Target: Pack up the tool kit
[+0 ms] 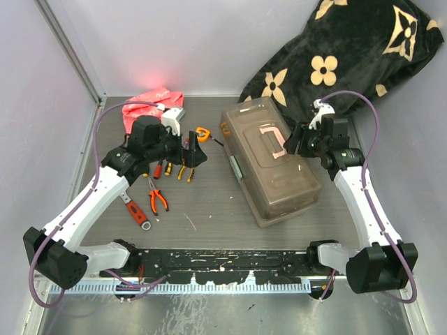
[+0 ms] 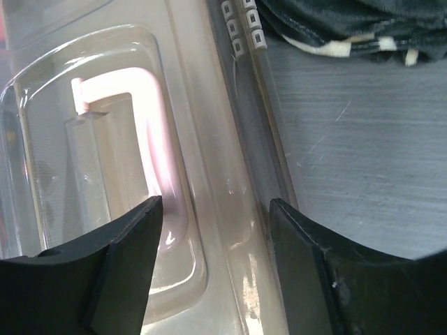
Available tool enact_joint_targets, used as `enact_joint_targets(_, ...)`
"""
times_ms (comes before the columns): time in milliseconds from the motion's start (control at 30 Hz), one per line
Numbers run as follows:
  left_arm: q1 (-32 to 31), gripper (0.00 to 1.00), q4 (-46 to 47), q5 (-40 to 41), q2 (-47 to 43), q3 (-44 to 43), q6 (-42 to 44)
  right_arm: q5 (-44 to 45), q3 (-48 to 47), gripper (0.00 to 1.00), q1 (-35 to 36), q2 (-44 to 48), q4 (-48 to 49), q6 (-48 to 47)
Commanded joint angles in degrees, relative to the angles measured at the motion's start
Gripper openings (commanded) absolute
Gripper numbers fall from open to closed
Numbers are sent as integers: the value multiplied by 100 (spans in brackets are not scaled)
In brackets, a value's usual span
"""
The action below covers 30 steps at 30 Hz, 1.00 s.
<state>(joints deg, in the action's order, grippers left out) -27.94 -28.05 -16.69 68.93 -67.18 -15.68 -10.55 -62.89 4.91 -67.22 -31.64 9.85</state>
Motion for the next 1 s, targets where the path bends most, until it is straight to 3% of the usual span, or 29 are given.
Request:
enact_joint_targets(0, 36, 98, 138, -47, -43, 103, -108, 51, 546, 58, 110, 331, -927, 670)
enact_joint_targets(333, 125, 98, 1234, -424, -245, 1380, -772, 330, 881, 57, 458, 1068, -1090, 985)
enact_joint_targets(533, 206, 98, 1427, -631, -342, 1452, -838, 429, -657, 70, 471, 1370, -1186, 835)
enact_joint_targets(700, 246, 98, 1667, -745, -283, 1558, -930, 141, -1737, 74, 640, 989, -1285, 720)
enact_joint_targets(967, 420, 98, 1703, -819, -139, 1484, -1080, 1453, -1907, 80, 2602, -175, -1256, 644)
